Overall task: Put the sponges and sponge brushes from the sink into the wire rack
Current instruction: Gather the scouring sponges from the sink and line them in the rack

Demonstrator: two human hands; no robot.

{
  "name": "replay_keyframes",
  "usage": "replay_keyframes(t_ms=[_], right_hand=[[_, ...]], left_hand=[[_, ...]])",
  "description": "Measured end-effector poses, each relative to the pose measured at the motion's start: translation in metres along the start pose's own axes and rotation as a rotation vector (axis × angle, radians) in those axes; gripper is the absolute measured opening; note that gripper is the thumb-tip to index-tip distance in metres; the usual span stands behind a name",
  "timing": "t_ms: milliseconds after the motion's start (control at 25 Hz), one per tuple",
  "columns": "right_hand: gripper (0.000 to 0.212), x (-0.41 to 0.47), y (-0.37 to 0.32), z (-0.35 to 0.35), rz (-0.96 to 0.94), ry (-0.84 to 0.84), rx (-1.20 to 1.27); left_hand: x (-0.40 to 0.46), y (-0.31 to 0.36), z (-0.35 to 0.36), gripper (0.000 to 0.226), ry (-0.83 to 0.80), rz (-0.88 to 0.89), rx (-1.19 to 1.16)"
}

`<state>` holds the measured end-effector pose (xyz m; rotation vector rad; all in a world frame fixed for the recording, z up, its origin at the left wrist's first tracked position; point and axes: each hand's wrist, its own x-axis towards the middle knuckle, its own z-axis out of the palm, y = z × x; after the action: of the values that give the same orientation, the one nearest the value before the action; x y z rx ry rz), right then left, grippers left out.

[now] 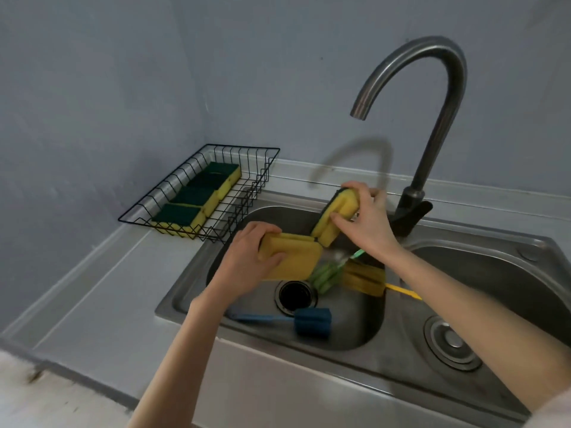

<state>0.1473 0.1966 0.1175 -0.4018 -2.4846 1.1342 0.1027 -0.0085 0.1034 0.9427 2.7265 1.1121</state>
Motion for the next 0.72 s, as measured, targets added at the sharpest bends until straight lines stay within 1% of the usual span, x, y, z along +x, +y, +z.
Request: replay_keyframes(t_ms=[120, 360, 600, 720], right_hand=[[0.055, 0.016, -0.019, 0.026, 0.000, 0.019, 0.014], [0.055, 0.039, -0.047, 0.079, -0.025, 0.071, -0.010], [0.052, 0.068, -0.066, 0.120, -0.012, 0.132, -0.023], [0.058, 0.083, -0.077, 0.136, -0.013, 0.146, 0.007]], left_hand=[[0.004, -0.020, -0.030, 0.038, 0.065, 0.005, 0.033], [0.016, -0.061, -0.082, 0.038, 0.161, 0.023, -0.009], [0.032, -0.106, -0.118, 0.040, 0.164, 0.035, -0.012], [0.044, -0.126, -0.131, 0.046, 0.145, 0.015, -0.016]])
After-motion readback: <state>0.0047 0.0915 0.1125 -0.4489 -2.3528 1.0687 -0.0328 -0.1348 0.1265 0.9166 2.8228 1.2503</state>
